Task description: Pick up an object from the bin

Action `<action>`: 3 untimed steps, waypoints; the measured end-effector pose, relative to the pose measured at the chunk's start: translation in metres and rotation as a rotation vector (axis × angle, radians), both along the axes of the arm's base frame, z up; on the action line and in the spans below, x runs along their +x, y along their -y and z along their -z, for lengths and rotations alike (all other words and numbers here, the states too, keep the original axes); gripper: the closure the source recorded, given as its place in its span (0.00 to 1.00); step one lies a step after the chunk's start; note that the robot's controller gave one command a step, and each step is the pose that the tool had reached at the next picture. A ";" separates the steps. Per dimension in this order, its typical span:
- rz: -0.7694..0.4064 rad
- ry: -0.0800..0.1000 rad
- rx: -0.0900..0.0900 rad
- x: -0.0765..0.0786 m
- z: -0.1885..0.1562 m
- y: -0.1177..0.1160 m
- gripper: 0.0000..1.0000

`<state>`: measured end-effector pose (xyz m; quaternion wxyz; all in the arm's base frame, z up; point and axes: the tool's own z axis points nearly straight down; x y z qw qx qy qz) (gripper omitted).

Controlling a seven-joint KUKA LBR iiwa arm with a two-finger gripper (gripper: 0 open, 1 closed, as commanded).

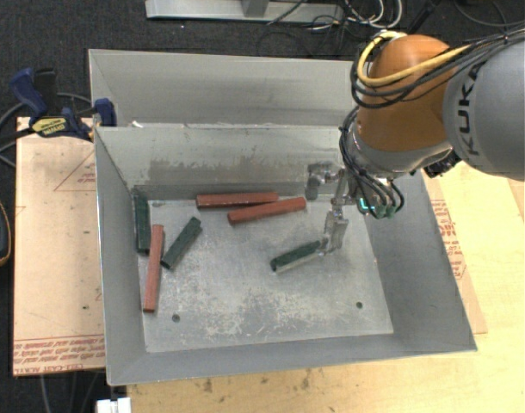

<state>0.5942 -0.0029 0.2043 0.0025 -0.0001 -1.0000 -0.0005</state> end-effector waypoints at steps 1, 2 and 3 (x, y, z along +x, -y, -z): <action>0.020 -0.002 0.000 -0.004 0.118 0.010 0.00; 0.020 0.006 0.000 -0.002 0.113 0.010 1.00; -0.520 0.015 0.000 0.054 -0.020 -0.005 1.00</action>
Offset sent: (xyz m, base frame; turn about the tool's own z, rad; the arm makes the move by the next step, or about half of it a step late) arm -0.0019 -0.0108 -0.1127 0.0205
